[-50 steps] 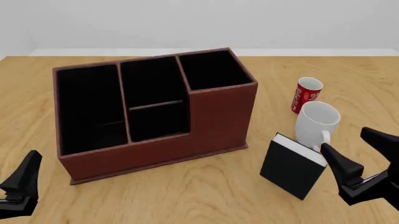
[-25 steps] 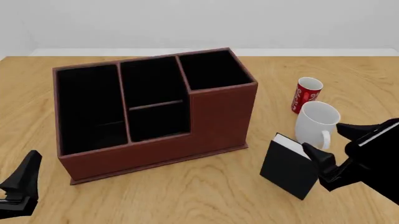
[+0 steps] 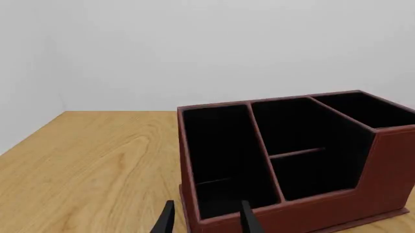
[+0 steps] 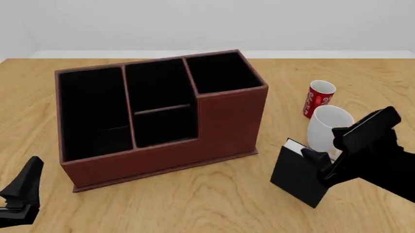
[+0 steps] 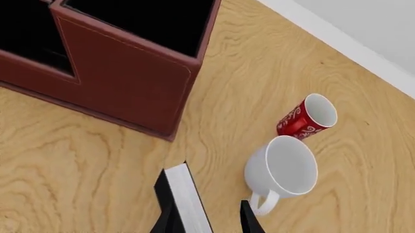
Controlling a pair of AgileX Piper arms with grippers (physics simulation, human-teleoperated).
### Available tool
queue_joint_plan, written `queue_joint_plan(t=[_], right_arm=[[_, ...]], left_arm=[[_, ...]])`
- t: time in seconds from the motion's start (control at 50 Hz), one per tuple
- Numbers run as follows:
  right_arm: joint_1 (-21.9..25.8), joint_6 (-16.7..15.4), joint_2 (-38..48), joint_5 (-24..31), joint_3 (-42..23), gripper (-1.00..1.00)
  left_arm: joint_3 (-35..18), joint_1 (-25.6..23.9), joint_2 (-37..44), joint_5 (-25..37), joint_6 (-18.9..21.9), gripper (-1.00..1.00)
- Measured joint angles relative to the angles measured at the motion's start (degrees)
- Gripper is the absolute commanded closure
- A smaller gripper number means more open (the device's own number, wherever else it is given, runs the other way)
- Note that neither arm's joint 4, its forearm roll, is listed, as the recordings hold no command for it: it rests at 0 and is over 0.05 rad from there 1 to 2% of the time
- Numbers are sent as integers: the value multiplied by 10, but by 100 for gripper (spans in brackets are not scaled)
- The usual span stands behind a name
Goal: Pick up the book and place it in the right compartment of the caddy.
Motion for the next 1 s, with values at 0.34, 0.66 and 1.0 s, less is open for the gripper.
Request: queue_joint_plan(t=[0.34, 0.66, 1.0], right_arm=[[17, 20, 70, -15, 2, -100], [19, 26, 138, -47, 13, -100], [34, 37, 156, -73, 15, 100]], left_arm=[[0, 0, 0, 0, 0, -100], [0, 0, 0, 0, 0, -100], [0, 0, 0, 0, 0, -100]])
